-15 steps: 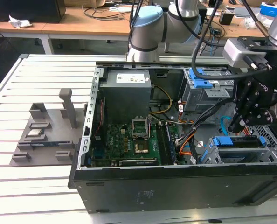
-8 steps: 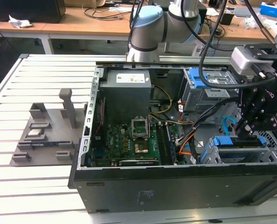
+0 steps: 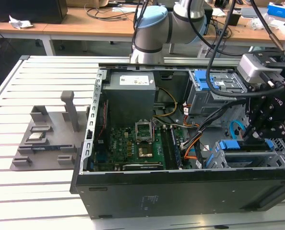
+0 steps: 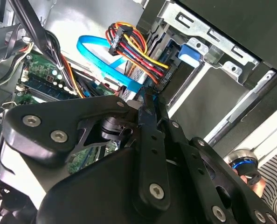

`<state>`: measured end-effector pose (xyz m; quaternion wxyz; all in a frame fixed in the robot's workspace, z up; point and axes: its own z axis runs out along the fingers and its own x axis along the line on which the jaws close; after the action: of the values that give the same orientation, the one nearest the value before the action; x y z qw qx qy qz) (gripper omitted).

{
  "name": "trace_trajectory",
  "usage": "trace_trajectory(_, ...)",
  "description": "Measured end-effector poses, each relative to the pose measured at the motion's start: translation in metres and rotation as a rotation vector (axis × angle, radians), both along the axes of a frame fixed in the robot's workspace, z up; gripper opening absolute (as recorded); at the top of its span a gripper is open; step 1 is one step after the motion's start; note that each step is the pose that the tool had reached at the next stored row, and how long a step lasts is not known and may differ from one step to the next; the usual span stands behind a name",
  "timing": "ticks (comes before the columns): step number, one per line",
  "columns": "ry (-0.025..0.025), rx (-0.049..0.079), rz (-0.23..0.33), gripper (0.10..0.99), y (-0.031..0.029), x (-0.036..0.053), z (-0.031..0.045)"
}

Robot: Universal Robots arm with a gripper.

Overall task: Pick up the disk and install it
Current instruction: 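Insert the second disk wire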

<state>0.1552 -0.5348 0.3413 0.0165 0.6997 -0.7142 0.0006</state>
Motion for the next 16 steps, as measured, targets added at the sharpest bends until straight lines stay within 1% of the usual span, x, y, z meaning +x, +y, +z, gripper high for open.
trace_trajectory(3, 0.0001, 0.000, 0.000, 0.161, -0.0015, 0.0001, -0.0026)
trace_trajectory(7, -0.0004, 0.001, 0.000, 0.161, -0.0017, 0.0002, -0.0031)
trace_trajectory(8, -0.0001, 0.001, 0.000, 0.173, -0.0018, 0.0002, -0.0032)
trace_trajectory(9, 0.0001, 0.001, 0.000, 0.235, -0.0018, 0.0002, -0.0031)
trace_trajectory(10, 0.0000, 0.000, 0.000, 0.235, -0.0019, 0.0001, -0.0028)
trace_trajectory(11, 0.0000, 0.001, 0.000, 0.235, -0.0017, 0.0000, -0.0003)
trace_trajectory(15, -0.0001, 0.000, 0.000, 0.235, 0.0027, 0.0000, 0.0141)
trace_trajectory(16, -0.0001, 0.000, 0.000, 0.220, 0.0038, 0.0001, 0.0185)
